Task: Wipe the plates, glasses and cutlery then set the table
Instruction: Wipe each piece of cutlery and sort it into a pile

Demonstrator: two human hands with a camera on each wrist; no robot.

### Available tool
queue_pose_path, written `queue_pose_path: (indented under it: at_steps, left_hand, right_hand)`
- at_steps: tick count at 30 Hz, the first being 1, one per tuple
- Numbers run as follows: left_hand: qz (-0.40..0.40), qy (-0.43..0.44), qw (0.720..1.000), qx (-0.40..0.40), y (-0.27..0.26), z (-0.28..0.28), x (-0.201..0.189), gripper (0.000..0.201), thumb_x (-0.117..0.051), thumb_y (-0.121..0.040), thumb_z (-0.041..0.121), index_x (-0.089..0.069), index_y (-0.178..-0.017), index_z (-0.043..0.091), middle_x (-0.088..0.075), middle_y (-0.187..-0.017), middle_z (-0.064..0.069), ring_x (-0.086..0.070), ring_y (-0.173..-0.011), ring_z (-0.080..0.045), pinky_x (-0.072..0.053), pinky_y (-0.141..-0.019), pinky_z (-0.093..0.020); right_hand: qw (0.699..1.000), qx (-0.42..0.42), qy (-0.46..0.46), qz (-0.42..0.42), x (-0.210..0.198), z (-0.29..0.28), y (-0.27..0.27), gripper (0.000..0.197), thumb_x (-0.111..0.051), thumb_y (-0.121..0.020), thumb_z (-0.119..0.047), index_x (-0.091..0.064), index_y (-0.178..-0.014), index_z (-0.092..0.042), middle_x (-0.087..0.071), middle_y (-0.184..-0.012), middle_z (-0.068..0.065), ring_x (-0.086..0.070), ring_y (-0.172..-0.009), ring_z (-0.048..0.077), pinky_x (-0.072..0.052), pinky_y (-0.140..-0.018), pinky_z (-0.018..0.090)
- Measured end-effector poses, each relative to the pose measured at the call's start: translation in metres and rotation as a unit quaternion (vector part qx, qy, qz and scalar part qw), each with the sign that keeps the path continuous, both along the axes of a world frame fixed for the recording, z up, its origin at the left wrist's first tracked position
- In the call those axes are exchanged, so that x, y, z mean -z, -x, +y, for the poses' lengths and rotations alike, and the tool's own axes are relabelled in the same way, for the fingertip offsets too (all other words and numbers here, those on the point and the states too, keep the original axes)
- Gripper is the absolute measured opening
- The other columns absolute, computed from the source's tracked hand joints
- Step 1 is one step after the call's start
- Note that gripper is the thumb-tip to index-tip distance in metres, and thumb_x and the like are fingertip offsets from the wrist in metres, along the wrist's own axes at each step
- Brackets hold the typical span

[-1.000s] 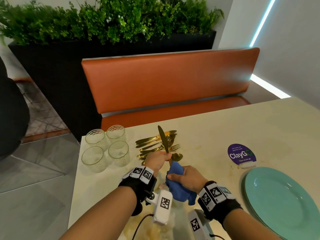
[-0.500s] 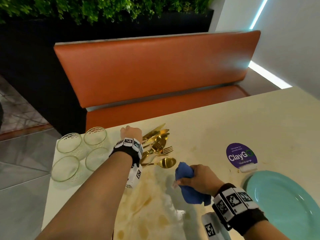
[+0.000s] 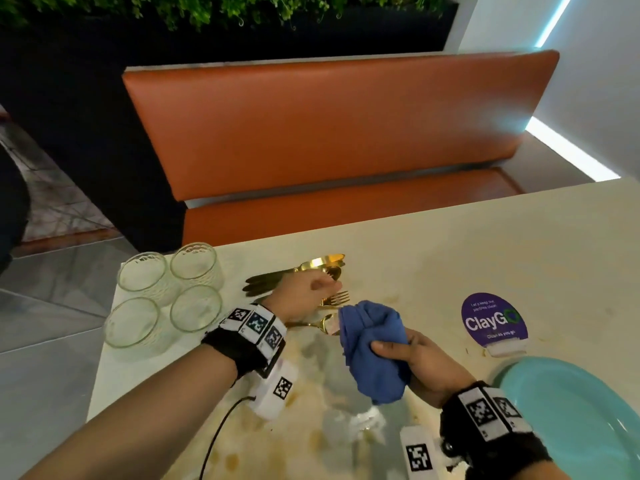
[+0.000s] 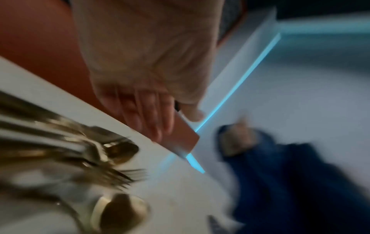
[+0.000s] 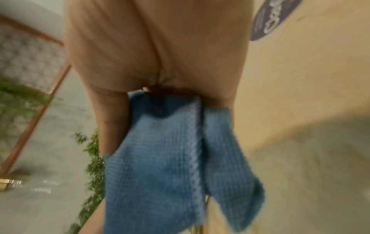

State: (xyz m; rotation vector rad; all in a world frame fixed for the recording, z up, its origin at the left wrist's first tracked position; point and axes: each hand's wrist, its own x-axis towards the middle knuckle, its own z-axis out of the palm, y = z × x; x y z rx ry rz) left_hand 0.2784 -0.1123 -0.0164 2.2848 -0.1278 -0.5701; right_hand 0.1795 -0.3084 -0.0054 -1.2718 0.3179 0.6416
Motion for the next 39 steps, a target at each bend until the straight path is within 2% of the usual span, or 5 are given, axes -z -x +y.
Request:
queue_pose_path:
  at_steps: [3, 8, 24, 29, 39]
  left_hand:
    - [0.169, 0.236, 0.957, 0.024, 0.049, -0.009, -0.023, 0.032, -0.055, -0.088, 0.041, -0.064, -0.106, 0.017, -0.067, -0.108, -0.002, -0.061, -0.1, -0.013, -0.047, -0.092, -0.025]
    - [0.035, 0.2, 0.977, -0.062, 0.087, -0.002, -0.034, 0.009, -0.067, -0.085, 0.016, -0.058, -0.082, 0.015, -0.06, -0.077, 0.0, -0.056, -0.073, -0.012, -0.046, -0.069, -0.027]
    - [0.089, 0.139, 0.978, -0.129, 0.253, 0.132, -0.043, 0.023, -0.056, -0.078, 0.0, -0.048, -0.078, 0.021, -0.053, -0.069, -0.004, -0.047, -0.063, -0.018, -0.037, -0.05, -0.023]
    - [0.03, 0.022, 0.999, 0.006, 0.3, 0.154, -0.048, 0.07, -0.082, -0.067, 0.023, -0.044, -0.126, 0.027, -0.051, -0.126, 0.003, -0.046, -0.113, -0.012, -0.043, -0.099, -0.031]
    - [0.048, 0.033, 0.998, -0.006, 0.34, 0.163, -0.049, 0.043, -0.075, -0.076, 0.019, -0.057, -0.116, 0.016, -0.058, -0.084, 0.0, -0.055, -0.077, -0.013, -0.044, -0.068, -0.023]
  right_hand:
    - [0.993, 0.003, -0.117, -0.008, -0.001, 0.009, 0.007, 0.07, -0.09, -0.043, -0.033, -0.069, -0.104, -0.004, -0.07, -0.102, 0.018, -0.069, -0.089, 0.027, -0.057, -0.071, 0.034]
    - [0.993, 0.024, -0.104, -0.04, -0.014, 0.036, 0.027, 0.062, -0.063, -0.07, -0.062, -0.067, -0.112, -0.017, -0.066, -0.117, 0.014, -0.064, -0.106, 0.027, -0.054, -0.084, 0.034]
    - [0.971, 0.064, 0.177, -0.15, -0.014, 0.104, 0.159, 0.02, -0.055, -0.08, 0.011, -0.063, -0.077, -0.007, -0.064, -0.079, 0.014, -0.057, -0.074, 0.029, -0.046, -0.062, 0.033]
    - [0.916, -0.175, 0.295, -0.21, -0.039, 0.155, 0.18, 0.021, -0.064, -0.073, 0.004, -0.068, -0.063, -0.014, -0.068, -0.072, 0.003, -0.061, -0.071, 0.013, -0.049, -0.066, 0.023]
    - [0.905, -0.359, 0.211, -0.09, -0.046, 0.175, 0.203, 0.059, -0.08, -0.043, -0.016, -0.058, -0.098, -0.017, -0.063, -0.092, 0.01, -0.059, -0.084, 0.02, -0.047, -0.072, 0.028]
